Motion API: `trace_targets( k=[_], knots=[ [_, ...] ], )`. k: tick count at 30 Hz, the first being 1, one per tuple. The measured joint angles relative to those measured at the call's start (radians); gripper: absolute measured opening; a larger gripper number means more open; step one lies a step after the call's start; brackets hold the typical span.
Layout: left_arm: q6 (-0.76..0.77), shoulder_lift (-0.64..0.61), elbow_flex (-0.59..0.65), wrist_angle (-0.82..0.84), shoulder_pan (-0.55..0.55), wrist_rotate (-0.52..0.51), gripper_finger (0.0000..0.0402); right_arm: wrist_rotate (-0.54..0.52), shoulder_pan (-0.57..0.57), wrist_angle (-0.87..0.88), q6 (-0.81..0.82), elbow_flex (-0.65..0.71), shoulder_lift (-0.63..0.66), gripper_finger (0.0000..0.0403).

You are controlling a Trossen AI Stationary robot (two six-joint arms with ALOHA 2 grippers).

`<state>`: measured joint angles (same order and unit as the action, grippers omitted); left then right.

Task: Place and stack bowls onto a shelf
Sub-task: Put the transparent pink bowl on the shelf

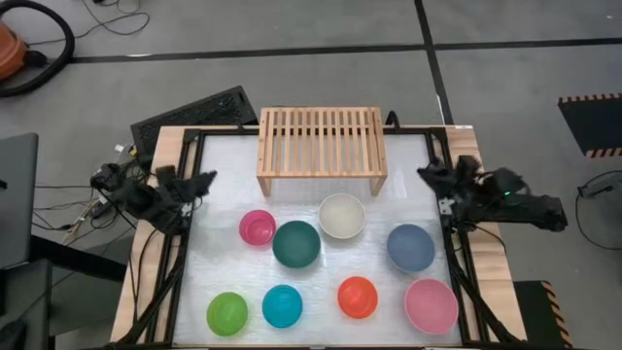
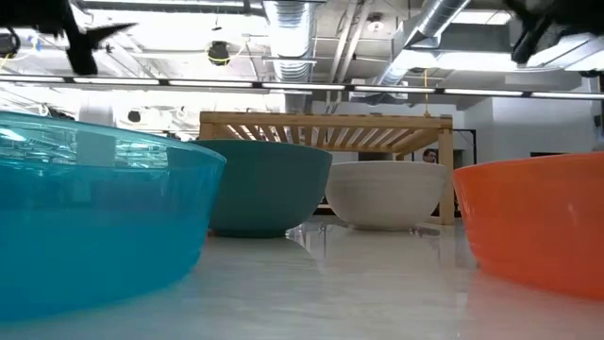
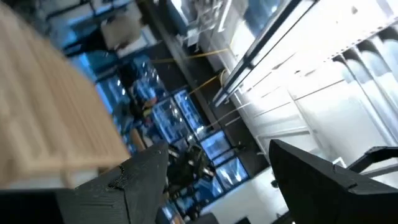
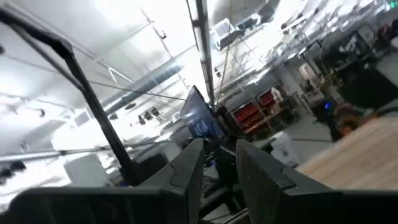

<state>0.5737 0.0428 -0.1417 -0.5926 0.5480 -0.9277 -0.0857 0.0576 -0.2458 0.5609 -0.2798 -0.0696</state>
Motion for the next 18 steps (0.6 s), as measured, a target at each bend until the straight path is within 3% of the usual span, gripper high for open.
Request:
trace_targets(
  k=[5,11,14,18],
  knots=[
    [-0.146,0.111,-0.205,0.074,0.000,-0.001,0.0265,0.002,0.011,0.496,-0.034,-0.323,-0.160,0.0123],
    [-0.151,0.258,-0.469,0.425,0.000,-0.067,0.0265,0.004,0.011,1.209,-0.031,-0.745,-0.486,0.0121],
    [-0.100,0.313,-0.562,0.606,0.000,-0.108,0.0265,0.004,0.012,1.532,-0.031,-0.883,-0.641,0.0125],
    [0.007,0.355,-0.622,0.780,0.000,-0.148,0.0265,0.069,0.009,1.784,-0.035,-0.945,-0.796,0.0148]
  ],
)
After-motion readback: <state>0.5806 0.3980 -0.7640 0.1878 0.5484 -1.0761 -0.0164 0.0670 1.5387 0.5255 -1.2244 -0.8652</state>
